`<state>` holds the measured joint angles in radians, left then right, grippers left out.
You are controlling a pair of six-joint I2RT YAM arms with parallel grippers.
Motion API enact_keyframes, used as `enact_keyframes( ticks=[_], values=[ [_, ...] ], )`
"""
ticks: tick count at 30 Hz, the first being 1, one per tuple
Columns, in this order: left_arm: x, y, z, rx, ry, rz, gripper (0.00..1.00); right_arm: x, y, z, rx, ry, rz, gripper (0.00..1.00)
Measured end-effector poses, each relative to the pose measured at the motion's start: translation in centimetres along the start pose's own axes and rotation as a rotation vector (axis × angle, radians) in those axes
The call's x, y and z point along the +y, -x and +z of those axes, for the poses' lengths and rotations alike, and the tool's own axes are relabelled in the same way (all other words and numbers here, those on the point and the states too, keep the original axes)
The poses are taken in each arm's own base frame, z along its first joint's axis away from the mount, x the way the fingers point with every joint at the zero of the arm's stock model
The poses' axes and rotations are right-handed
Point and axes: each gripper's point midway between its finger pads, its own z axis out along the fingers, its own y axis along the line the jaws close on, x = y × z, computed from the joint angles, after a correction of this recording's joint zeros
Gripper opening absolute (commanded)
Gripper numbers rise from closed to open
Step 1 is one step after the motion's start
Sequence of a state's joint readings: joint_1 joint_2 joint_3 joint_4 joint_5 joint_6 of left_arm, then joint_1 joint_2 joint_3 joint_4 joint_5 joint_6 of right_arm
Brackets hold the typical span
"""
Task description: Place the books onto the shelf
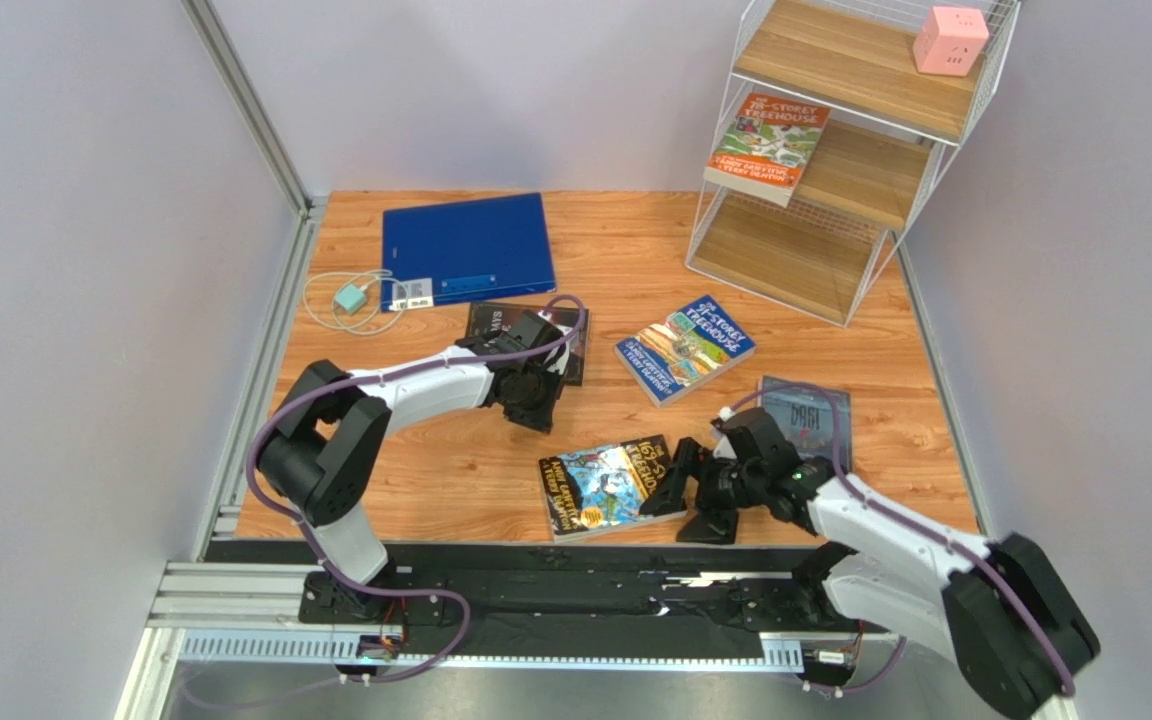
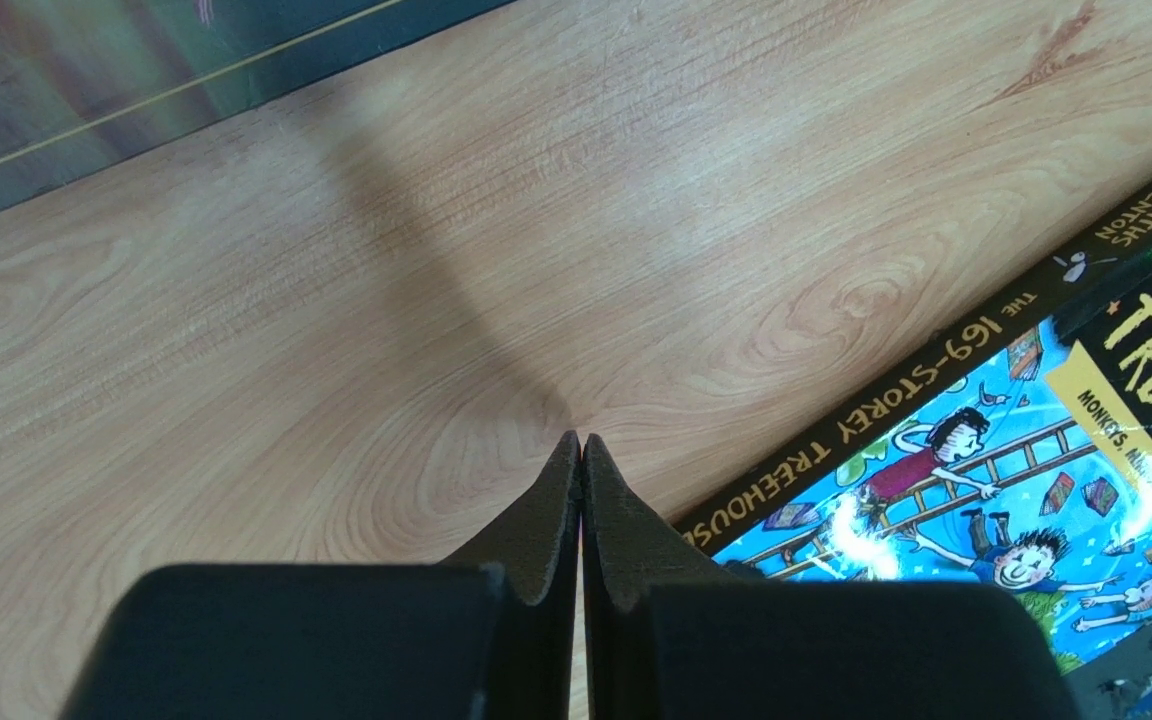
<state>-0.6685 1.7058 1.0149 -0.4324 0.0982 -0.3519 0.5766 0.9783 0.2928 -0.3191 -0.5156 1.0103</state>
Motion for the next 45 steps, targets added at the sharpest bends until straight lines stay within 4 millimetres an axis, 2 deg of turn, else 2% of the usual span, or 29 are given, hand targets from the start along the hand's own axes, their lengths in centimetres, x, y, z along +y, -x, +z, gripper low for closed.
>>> enact_keyframes(
  ticks=[3, 5, 7, 10, 12, 16, 19, 23, 28, 33, 37, 38, 40, 41, 42, 43, 45],
  values=[
    [0.1, -0.3, 0.0, 0.010, 0.003, 0.002, 0.00, 1.1, 1.4, 0.9, -0.010, -0.026, -0.036, 0.87],
    [0.2, -0.4, -0.1, 0.017, 0.006, 0.005, 0.00, 2.4, 3.1, 1.3, -0.053, -0.030, -0.076, 0.87],
    [0.2, -0.8, 0.0, 0.024, 0.006, 0.006, 0.00, 4.5, 5.0, 1.3, -0.103, -0.022, -0.122, 0.87],
    [0.3, -1.7, 0.0, 0.043, -0.002, 0.005, 0.00, 8.6, 8.4, 1.5, -0.177, 0.011, -0.202, 0.87],
    [0.2, -2.3, -0.2, 0.050, -0.013, 0.001, 0.00, 10.5, 10.1, 2.0, -0.207, 0.027, -0.242, 0.86],
    [-0.1, -3.1, -0.6, 0.053, -0.044, -0.009, 0.00, 11.7, 12.3, 3.7, -0.214, 0.011, -0.285, 0.85],
    [-0.3, -3.8, -0.8, 0.057, -0.058, -0.017, 0.00, 10.9, 12.5, 4.6, -0.198, -0.016, -0.287, 0.84],
    [-0.5, -4.7, -1.0, 0.062, -0.082, -0.037, 0.00, 10.7, 12.3, 4.6, -0.190, -0.018, -0.288, 0.82],
    [-1.5, -5.3, -1.0, 0.067, -0.115, -0.048, 0.00, 10.0, 10.5, 3.6, -0.173, 0.020, -0.297, 0.79],
    [-3.2, -5.6, -1.0, 0.068, -0.147, -0.028, 0.00, 10.8, 9.1, 3.3, -0.155, 0.112, -0.319, 0.74],
    [-3.9, -5.2, -1.0, 0.056, -0.161, -0.022, 0.00, 11.7, 8.2, 4.3, -0.106, 0.177, -0.338, 0.70],
    [-4.0, -5.0, -1.0, 0.049, -0.165, -0.022, 0.00, 11.7, 7.9, 4.8, -0.083, 0.180, -0.341, 0.67],
    [-4.1, -4.8, -0.9, 0.040, -0.168, -0.025, 0.00, 11.3, 7.2, 5.8, -0.042, 0.170, -0.340, 0.29],
    [-4.1, -4.6, -0.9, 0.035, -0.168, -0.027, 0.02, 11.0, 6.9, 6.4, -0.020, 0.155, -0.334, 0.15],
    [-4.1, -4.6, -0.9, 0.032, -0.166, -0.031, 0.09, 10.8, 6.7, 6.8, -0.006, 0.149, -0.345, 0.01],
    [-4.0, -4.4, -1.0, 0.024, -0.156, -0.035, 0.31, 10.7, 6.6, 7.1, 0.008, 0.143, -0.342, 0.00],
    [-3.6, -4.0, -1.4, -0.001, -0.130, -0.042, 0.53, 10.6, 6.5, 7.3, 0.020, 0.129, -0.342, 0.00]
  ],
)
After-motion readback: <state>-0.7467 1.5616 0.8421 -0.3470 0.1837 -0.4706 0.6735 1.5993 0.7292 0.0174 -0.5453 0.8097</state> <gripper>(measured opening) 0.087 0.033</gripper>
